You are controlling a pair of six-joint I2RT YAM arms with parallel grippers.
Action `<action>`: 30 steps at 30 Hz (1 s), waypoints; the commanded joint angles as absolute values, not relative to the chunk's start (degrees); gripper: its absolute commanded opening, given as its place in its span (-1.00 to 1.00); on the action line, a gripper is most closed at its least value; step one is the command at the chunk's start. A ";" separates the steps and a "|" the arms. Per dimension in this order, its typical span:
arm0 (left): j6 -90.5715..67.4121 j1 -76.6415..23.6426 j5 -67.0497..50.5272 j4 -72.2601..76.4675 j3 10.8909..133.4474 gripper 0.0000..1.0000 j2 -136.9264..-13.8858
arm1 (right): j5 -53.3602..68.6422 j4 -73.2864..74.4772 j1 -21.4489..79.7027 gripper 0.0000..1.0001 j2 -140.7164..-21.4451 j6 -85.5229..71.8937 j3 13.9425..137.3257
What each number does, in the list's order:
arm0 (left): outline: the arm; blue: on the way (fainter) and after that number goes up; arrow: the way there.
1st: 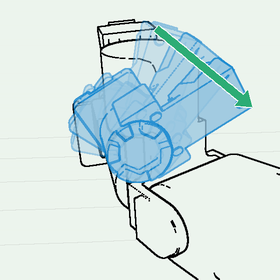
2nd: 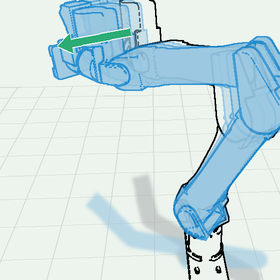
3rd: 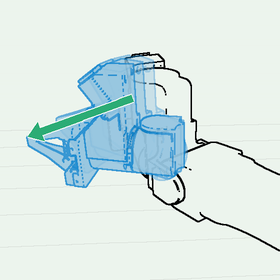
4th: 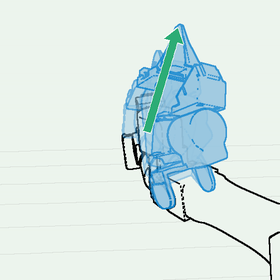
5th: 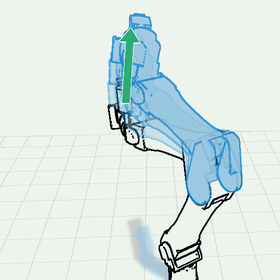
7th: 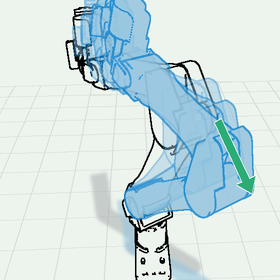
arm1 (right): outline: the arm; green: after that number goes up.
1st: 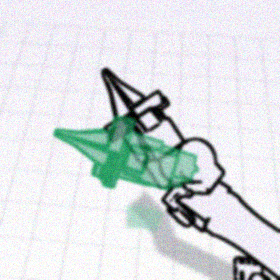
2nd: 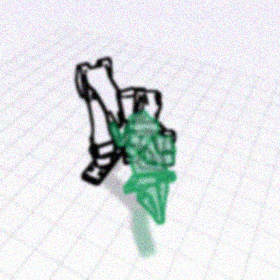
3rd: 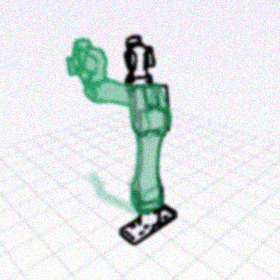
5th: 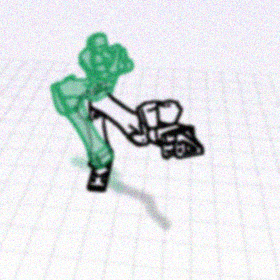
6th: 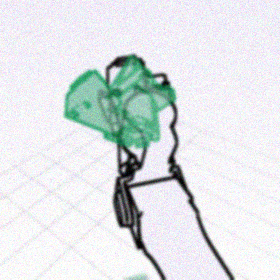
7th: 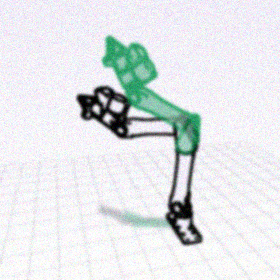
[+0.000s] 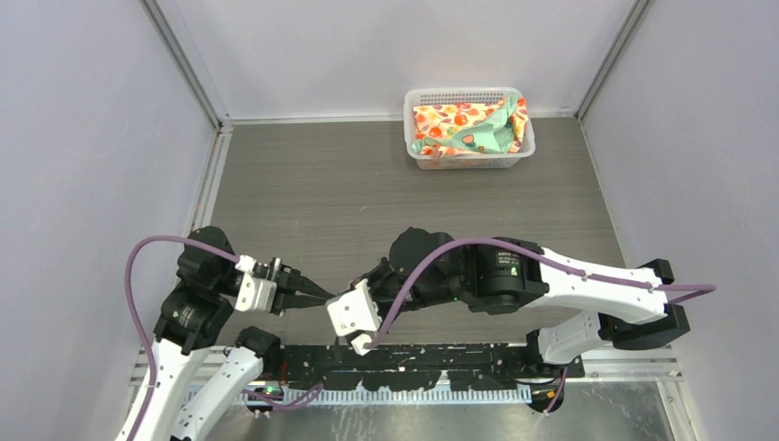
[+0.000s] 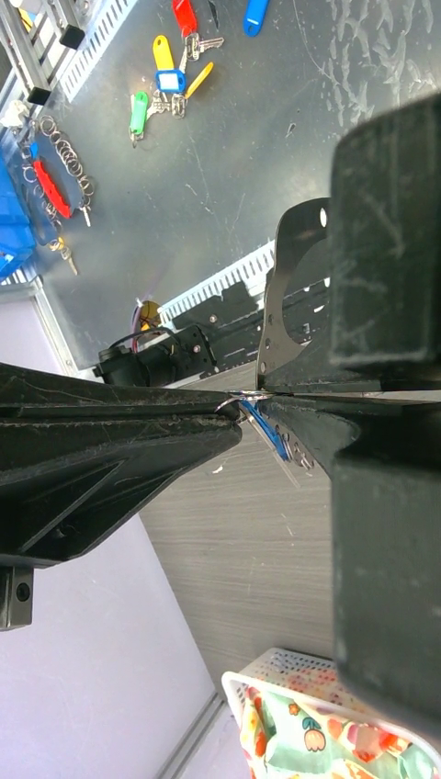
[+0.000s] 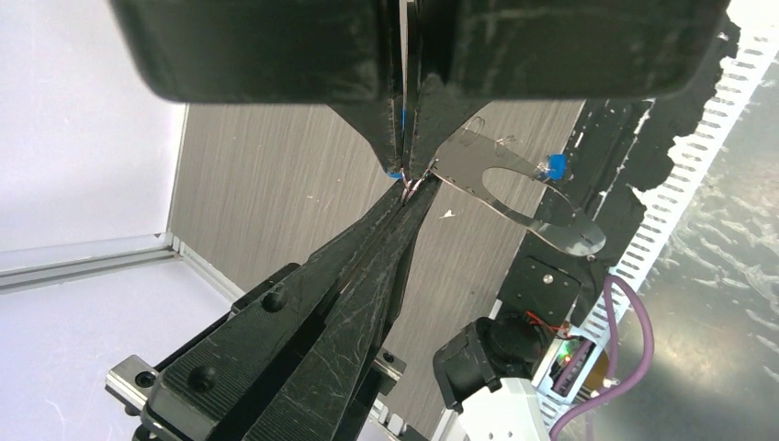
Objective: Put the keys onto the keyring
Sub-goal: Insert the key onto the keyring.
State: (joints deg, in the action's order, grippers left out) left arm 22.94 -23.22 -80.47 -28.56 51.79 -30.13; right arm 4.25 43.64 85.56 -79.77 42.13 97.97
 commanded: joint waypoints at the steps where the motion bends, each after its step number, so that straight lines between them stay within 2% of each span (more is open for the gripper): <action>1: 23.61 -23.71 -83.59 -25.74 52.46 -0.99 -29.79 | 4.81 40.34 83.19 -0.98 -82.81 39.09 101.22; 8: 23.88 -23.73 -83.69 -25.73 52.30 -1.00 -29.44 | 11.37 42.61 79.89 -0.90 -85.27 34.91 104.86; 15: 23.95 -23.70 -83.42 -25.81 51.79 -1.00 -28.90 | 11.59 46.55 79.89 -0.82 -87.73 33.30 108.18; 18: 24.15 -23.65 -83.37 -25.83 51.77 -0.99 -28.83 | 10.71 46.69 79.89 -0.67 -88.56 31.85 108.71; 30: 24.13 -23.73 -83.29 -25.81 51.57 -0.99 -28.07 | 6.55 43.09 79.85 -0.41 -90.14 29.57 108.43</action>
